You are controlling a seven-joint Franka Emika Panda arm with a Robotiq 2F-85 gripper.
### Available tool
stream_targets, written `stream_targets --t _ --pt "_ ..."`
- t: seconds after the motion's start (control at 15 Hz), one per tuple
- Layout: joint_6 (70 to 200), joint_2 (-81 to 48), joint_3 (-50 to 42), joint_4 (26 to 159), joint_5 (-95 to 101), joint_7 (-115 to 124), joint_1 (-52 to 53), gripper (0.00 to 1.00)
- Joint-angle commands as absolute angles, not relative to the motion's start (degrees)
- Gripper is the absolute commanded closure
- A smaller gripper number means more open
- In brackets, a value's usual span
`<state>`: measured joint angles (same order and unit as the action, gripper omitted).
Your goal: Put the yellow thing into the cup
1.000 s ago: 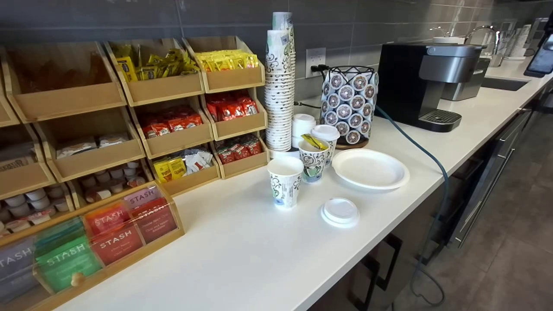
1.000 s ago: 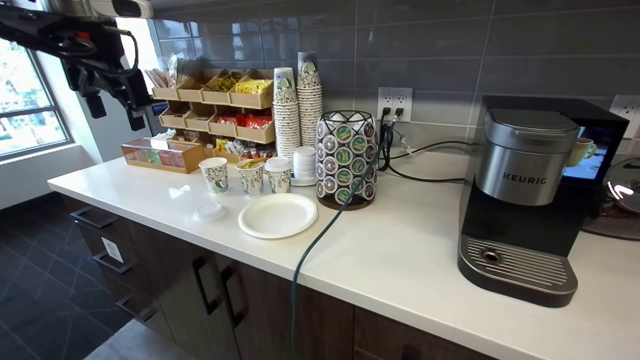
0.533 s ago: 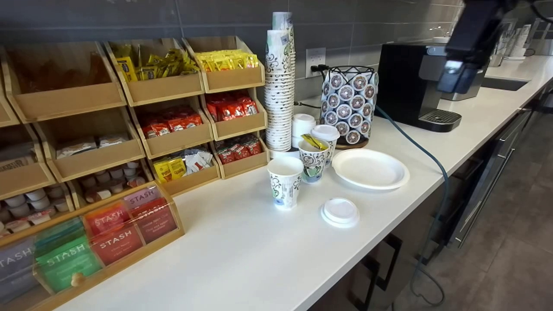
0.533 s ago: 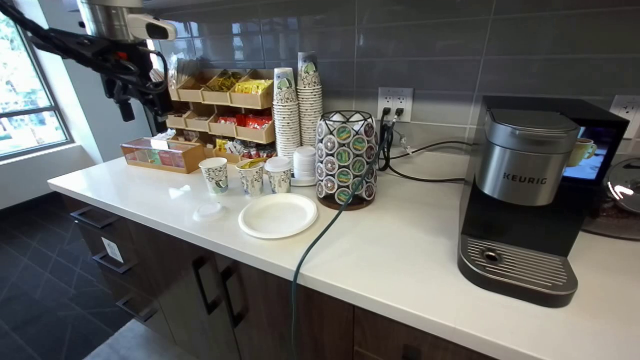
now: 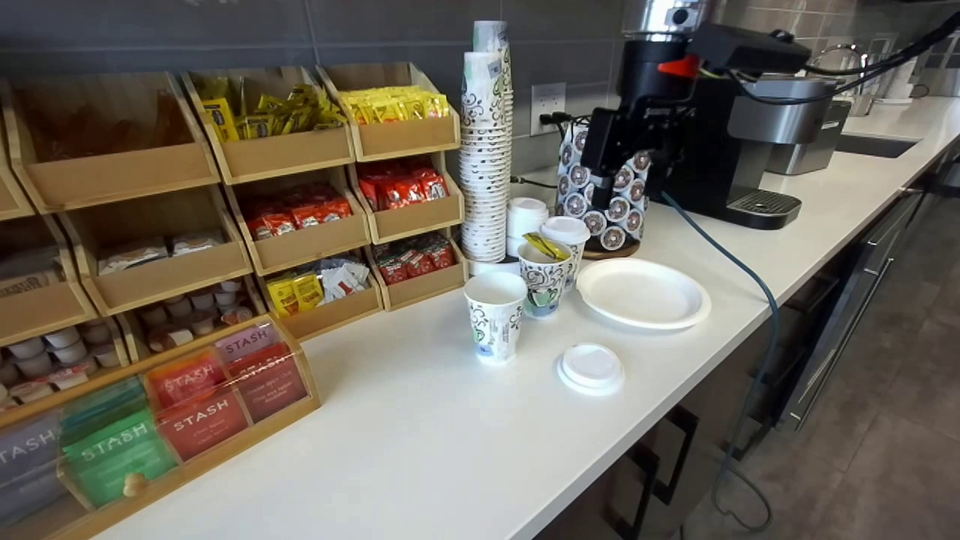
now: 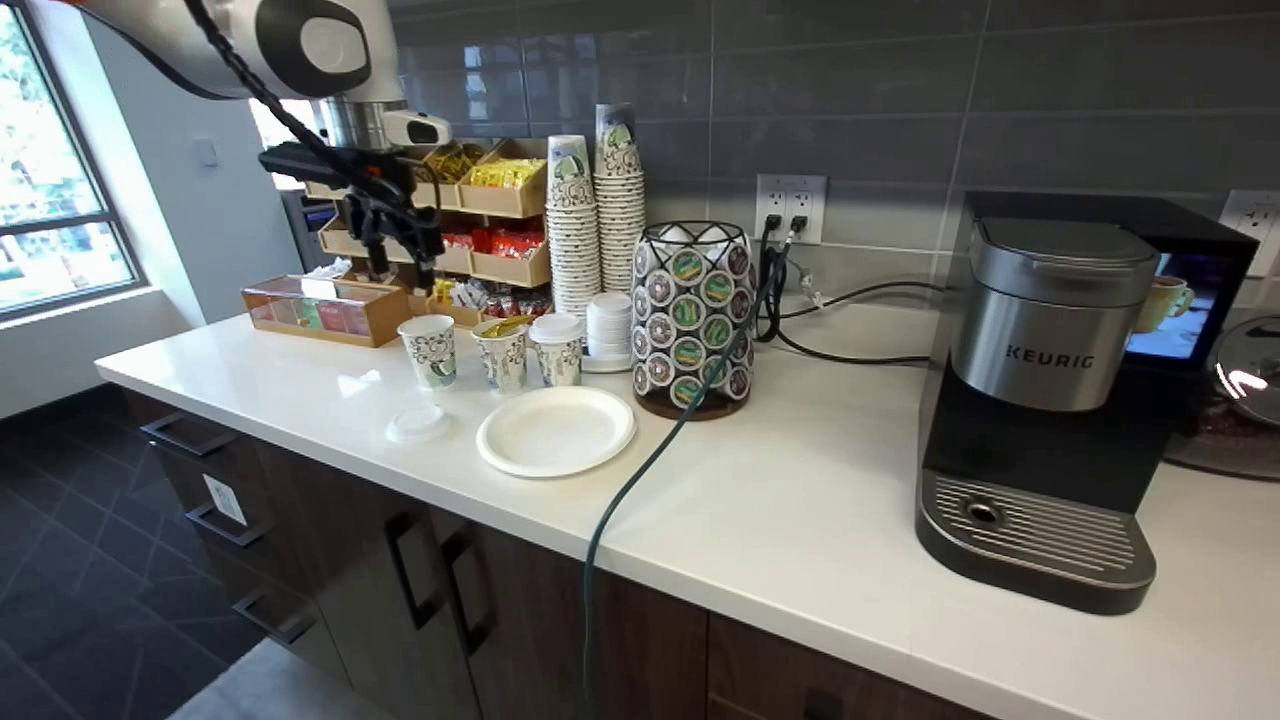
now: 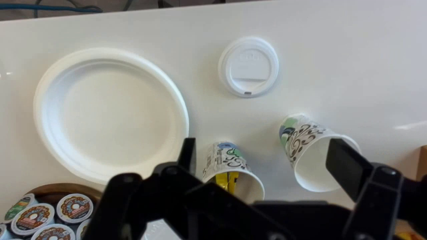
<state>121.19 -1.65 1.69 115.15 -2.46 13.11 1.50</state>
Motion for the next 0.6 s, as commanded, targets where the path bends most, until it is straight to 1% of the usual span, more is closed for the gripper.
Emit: stream_targets --t 0.0,0.27,0.47,0.53 --pt "117.6 -13.3 0.6 101.4 2.9 22.1 1.9 0.0" --pt "115.5 -23.5 -1.4 89.1 6.4 31.3 4.0 0.0" --pt "113.7 -29.0 -2.9 82.2 6.4 35.2 5.4 0.0" --pt "116.6 -24.4 -2.4 88.5 5.0 31.8 4.5 0.0"
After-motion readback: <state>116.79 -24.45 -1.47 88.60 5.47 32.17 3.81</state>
